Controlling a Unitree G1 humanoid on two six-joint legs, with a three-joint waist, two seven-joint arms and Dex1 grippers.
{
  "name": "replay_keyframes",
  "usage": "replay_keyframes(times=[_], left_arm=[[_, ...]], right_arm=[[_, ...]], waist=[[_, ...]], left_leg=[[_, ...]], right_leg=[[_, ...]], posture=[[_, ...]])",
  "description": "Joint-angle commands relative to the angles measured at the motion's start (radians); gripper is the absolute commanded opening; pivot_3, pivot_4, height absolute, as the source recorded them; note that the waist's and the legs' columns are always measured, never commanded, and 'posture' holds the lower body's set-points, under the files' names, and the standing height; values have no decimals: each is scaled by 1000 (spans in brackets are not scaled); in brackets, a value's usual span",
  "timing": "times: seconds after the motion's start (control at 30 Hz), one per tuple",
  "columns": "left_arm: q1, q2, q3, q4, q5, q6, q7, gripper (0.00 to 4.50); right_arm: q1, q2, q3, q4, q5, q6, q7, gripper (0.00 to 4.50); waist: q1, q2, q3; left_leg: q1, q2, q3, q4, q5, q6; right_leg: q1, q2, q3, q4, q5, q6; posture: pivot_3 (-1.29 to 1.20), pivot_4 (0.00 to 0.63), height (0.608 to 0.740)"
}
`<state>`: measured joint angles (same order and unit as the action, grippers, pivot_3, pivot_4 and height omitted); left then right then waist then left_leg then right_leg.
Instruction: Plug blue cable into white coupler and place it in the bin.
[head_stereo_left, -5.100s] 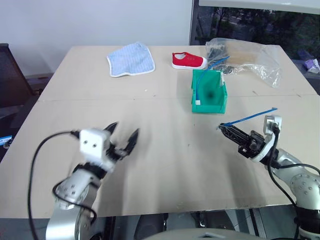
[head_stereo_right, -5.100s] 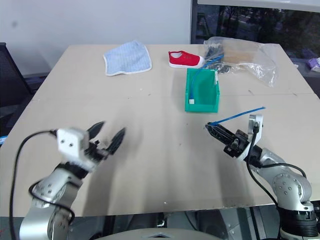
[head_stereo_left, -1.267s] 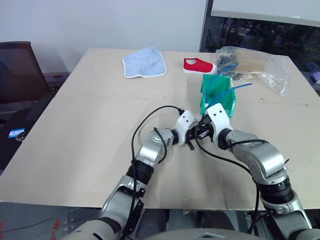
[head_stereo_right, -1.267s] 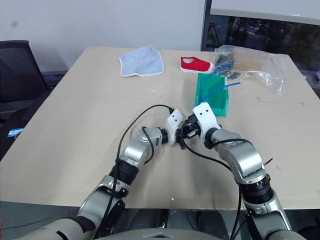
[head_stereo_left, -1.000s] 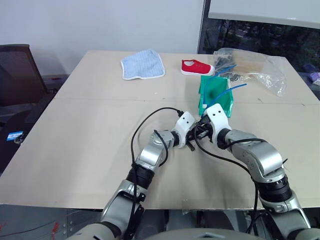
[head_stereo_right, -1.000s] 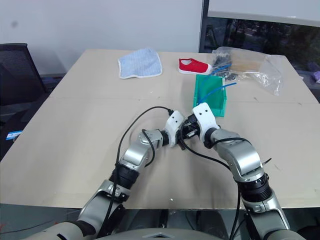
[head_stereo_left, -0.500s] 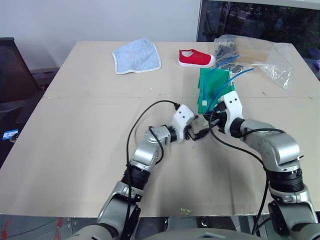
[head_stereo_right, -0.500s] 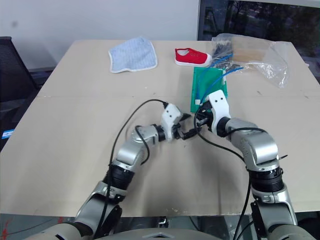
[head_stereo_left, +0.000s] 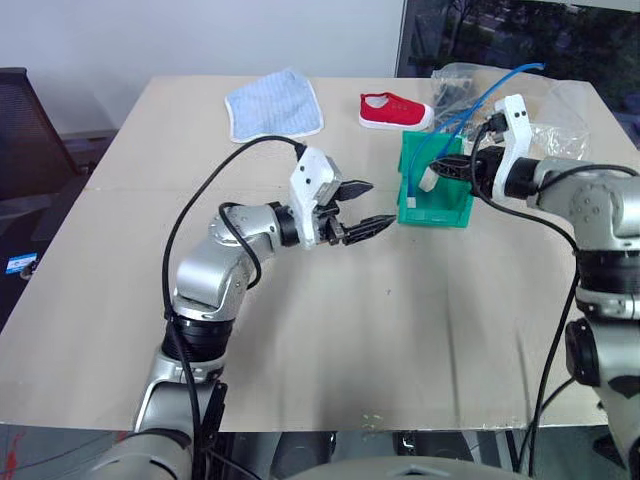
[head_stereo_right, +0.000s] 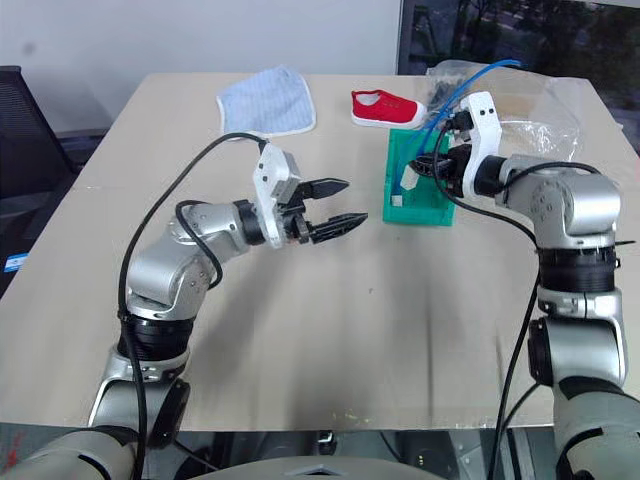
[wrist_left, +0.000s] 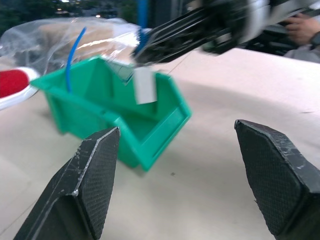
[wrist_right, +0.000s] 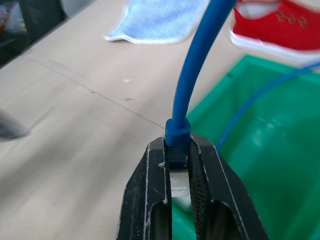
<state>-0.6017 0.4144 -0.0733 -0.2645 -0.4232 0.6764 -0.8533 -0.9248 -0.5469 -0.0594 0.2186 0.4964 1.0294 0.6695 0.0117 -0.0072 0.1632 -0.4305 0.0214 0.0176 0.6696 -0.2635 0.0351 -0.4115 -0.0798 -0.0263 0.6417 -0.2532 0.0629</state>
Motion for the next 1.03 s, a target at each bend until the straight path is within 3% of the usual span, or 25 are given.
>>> replay_keyframes(times=[0.03,0.13,0.17,0.2,0.27,0.3,0.4,0.53,0.67,0.8,0.87,0.97,1.03], left_arm=[[-19,7,17,-63,-39,28,23,3816],[-14,1,23,-70,-37,30,57,3816],[-10,-1,28,-73,-38,31,69,3816],[-4,-2,32,-77,-38,31,80,3816],[15,7,33,-90,-33,26,92,3816],[27,13,33,-100,-31,25,95,3816],[85,40,43,-137,-26,27,110,3816],[216,95,95,-196,11,2,161,3816],[304,120,125,-228,6,-21,177,3816],[575,129,170,-264,50,-149,178,3816],[657,138,166,-270,57,-186,167,3816],[725,147,156,-260,83,-227,165,3816],[753,143,143,-251,93,-247,167,3816]], right_arm=[[-73,2,17,128,-61,-121,18,848],[-130,9,5,260,-156,-318,-59,2048],[-135,1,5,282,-184,-383,-71,2733],[-135,-8,1,294,-207,-426,-87,3054],[-111,-35,1,285,-241,-479,-93,4231],[-86,-48,1,263,-252,-505,-89,4487],[47,-83,-49,120,-218,-511,-62,4487],[368,-108,-173,-147,-115,-595,49,4487],[537,-117,-224,-252,-65,-640,113,4487],[876,-139,-279,-274,10,-759,374,4487],[936,-141,-288,-287,53,-748,410,4487],[994,-121,-290,-292,72,-757,417,4487],[1012,-100,-289,-292,68,-774,398,4487]], waist=[[-1,0,0],[-3,0,1],[-2,0,1],[-1,0,1],[0,0,1],[1,0,1],[2,0,1],[3,0,1],[-3,1,1],[1,-1,0],[2,0,2],[-1,2,3],[0,1,3]], left_leg=[[0,0,0,0,2,-3],[0,0,2,-1,2,-3],[0,0,2,-1,2,-4],[-1,0,2,-1,2,-4],[-1,0,3,-1,3,-5],[-1,0,3,-1,3,-5],[-1,0,2,-2,3,-5],[0,1,2,-1,3,-5],[2,1,1,0,3,-6],[12,1,2,-1,0,-1],[23,2,2,-3,-2,2],[19,3,4,-1,-2,3],[25,2,5,1,-2,3]], right_leg=[[0,0,0,0,0,0],[-1,0,0,0,0,0],[-1,0,0,0,0,1],[-2,0,0,0,0,1],[-1,0,-1,0,0,1],[-1,0,-1,0,-1,1],[0,0,-2,0,-1,1],[0,0,-2,0,-1,1],[0,0,0,2,-1,1],[8,0,4,2,0,2],[21,0,3,-1,-2,3],[15,0,9,1,-1,2],[20,1,12,1,0,-6]], posture=[[0,150,740],[0,150,740],[0,150,740],[0,150,740],[0,150,740],[0,150,740],[0,150,740],[0,150,740],[0,150,740],[0,150,740],[0,150,740],[0,150,740],[0,150,740]])
